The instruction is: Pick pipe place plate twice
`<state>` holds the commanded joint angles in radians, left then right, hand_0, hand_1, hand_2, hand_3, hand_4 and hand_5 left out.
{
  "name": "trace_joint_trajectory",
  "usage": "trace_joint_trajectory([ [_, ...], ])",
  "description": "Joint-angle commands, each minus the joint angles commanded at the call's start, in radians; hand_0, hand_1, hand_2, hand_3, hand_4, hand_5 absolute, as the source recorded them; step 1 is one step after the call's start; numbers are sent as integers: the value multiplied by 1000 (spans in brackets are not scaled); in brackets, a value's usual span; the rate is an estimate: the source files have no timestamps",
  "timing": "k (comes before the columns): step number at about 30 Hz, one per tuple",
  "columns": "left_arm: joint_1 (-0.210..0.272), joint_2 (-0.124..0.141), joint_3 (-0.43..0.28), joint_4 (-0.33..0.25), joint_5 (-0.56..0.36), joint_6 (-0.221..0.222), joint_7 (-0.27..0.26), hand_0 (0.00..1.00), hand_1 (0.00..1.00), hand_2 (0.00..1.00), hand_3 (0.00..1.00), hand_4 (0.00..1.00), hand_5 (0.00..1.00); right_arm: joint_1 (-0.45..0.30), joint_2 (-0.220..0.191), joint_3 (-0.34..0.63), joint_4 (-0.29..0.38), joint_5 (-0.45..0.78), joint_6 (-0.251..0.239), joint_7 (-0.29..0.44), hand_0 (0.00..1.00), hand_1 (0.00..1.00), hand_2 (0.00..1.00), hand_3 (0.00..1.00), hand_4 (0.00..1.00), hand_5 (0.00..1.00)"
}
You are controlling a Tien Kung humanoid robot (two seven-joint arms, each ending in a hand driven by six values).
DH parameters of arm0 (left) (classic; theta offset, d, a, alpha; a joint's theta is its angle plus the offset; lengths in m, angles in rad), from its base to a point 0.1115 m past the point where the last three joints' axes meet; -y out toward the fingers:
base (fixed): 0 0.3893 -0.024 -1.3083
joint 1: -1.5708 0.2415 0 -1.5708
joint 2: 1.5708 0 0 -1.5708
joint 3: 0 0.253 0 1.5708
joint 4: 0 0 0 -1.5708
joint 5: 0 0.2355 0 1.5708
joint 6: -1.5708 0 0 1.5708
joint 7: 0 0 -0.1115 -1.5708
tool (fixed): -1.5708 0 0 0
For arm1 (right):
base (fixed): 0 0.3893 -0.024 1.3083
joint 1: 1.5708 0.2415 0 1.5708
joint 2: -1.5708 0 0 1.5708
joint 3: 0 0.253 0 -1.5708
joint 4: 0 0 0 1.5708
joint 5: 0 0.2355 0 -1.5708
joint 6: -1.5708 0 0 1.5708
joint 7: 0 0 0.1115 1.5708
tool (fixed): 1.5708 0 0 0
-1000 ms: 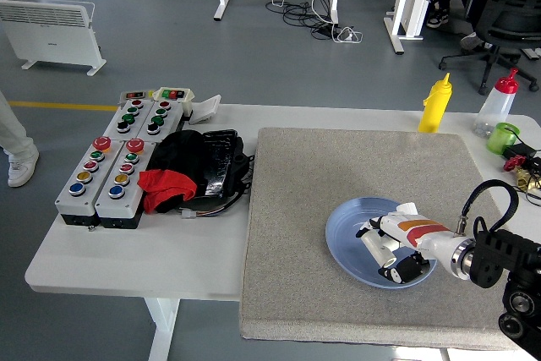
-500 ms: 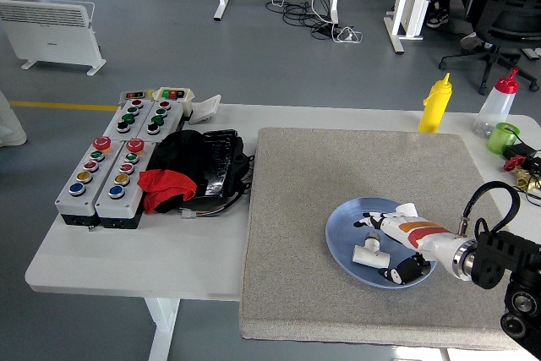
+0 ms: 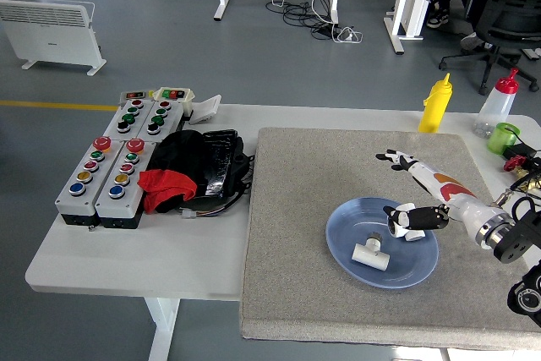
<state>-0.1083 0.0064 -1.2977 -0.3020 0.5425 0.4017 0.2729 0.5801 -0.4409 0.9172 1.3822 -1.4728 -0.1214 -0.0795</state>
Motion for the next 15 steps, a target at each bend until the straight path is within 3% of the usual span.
trace_joint_trajectory([
  [2, -2, 0, 2, 1, -4, -1, -3, 737, 695, 715, 756, 390, 998, -34, 16, 68, -15, 75, -40, 37, 930, 879, 980, 920, 684, 277],
  [5, -5, 1, 2, 2, -4, -2, -5, 737, 695, 715, 756, 390, 998, -74, 30, 159, -22, 205, -57, 90, 930, 879, 980, 920, 684, 277],
  [9, -7, 1, 2, 3, -3, -5, -6, 737, 695, 715, 756, 390, 998, -123, 53, 247, -21, 367, -51, 134, 920, 869, 961, 913, 669, 286],
  [15, -11, 2, 1, 3, 0, -7, -5, 736, 695, 715, 755, 390, 998, -194, 94, 409, -23, 621, -33, 128, 889, 849, 948, 902, 666, 332],
])
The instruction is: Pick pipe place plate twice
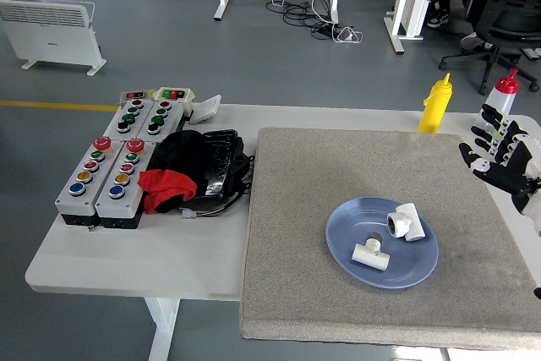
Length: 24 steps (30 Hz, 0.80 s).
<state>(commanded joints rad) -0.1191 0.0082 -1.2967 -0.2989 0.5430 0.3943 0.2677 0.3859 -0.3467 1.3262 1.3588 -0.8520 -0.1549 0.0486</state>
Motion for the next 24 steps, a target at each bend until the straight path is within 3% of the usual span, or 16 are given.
trace_joint_trajectory([
  [5, -3, 0, -2, 1, 2, -1, 0, 737, 695, 715, 756, 390, 998, -51, 32, 139, -13, 215, -4, 7, 856, 821, 901, 866, 652, 366],
  [10, -5, -1, -4, 1, 5, -2, 1, 737, 695, 715, 757, 390, 998, -82, 39, 241, -23, 422, 16, -1, 841, 802, 877, 846, 641, 388],
  [18, -8, -1, -10, 1, 13, -2, 4, 737, 694, 715, 757, 391, 998, -100, 36, 300, -25, 755, 15, 1, 833, 796, 860, 840, 622, 421],
  [24, -9, -2, -7, 1, 11, -1, 5, 737, 694, 715, 757, 391, 998, -108, 37, 317, -27, 809, 5, 16, 831, 795, 855, 847, 614, 430],
])
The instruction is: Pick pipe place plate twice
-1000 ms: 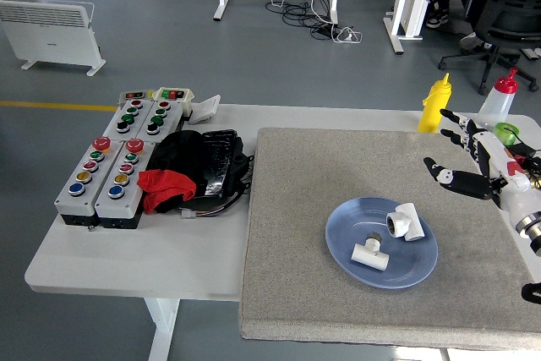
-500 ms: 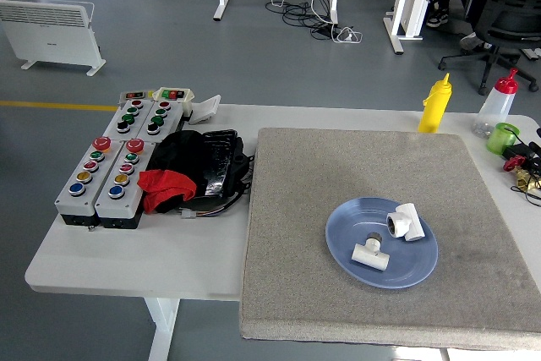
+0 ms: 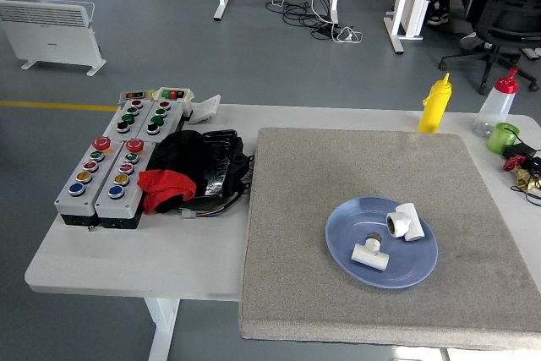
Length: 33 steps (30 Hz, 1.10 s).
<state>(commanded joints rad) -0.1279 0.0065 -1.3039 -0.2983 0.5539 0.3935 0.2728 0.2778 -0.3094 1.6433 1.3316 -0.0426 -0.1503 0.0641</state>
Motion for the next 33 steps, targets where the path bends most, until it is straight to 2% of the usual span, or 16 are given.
trace_joint_trajectory([
  [9, 2, -2, -1, -1, 3, 0, 2, 737, 694, 715, 757, 390, 998, -12, 1, 14, 0, -13, -6, 13, 827, 792, 853, 852, 610, 426],
  [17, 11, -2, -3, -2, 7, 2, 3, 737, 693, 717, 757, 388, 998, -28, 2, 10, 0, -16, -8, 19, 825, 789, 851, 850, 599, 460],
  [33, 25, -2, -13, -4, 26, 3, 11, 737, 693, 717, 757, 383, 998, -47, 6, 4, -6, -25, -28, 73, 823, 789, 851, 850, 585, 479],
])
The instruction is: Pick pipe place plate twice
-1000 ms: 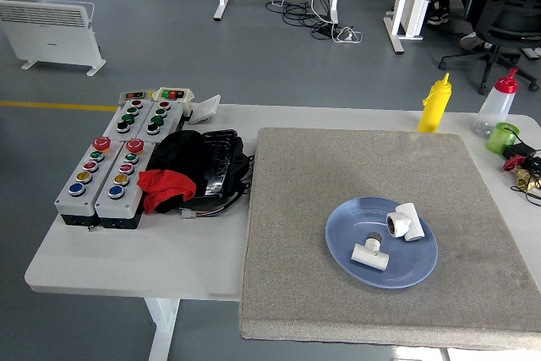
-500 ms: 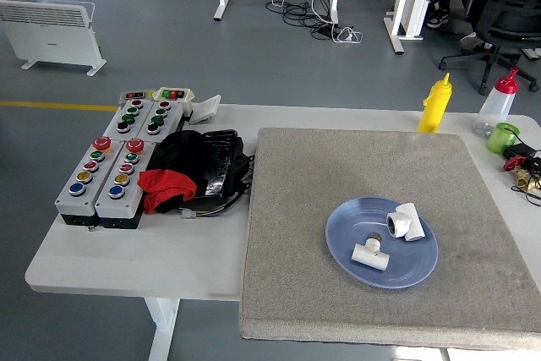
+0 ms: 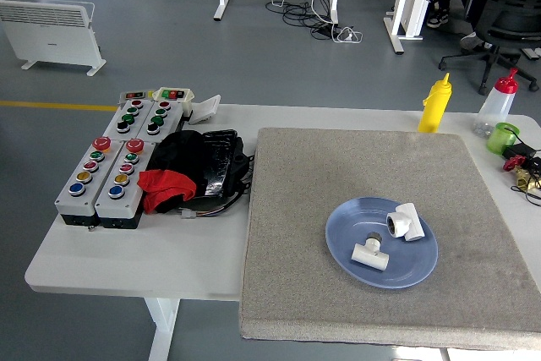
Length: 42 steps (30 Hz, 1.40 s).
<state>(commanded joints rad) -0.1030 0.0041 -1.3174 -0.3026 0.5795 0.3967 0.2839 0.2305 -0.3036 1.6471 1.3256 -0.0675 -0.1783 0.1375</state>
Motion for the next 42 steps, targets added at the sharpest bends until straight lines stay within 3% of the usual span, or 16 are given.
trace_joint_trajectory([
  [31, -16, 3, 12, 3, -20, -4, -8, 736, 693, 717, 756, 380, 998, -2, 9, 2, -18, 16, -25, -22, 820, 784, 840, 830, 561, 491],
  [42, -19, 3, 9, 2, -13, -4, -4, 736, 693, 715, 755, 382, 998, -5, 12, 3, -24, 21, -20, -35, 794, 754, 792, 817, 548, 510],
])
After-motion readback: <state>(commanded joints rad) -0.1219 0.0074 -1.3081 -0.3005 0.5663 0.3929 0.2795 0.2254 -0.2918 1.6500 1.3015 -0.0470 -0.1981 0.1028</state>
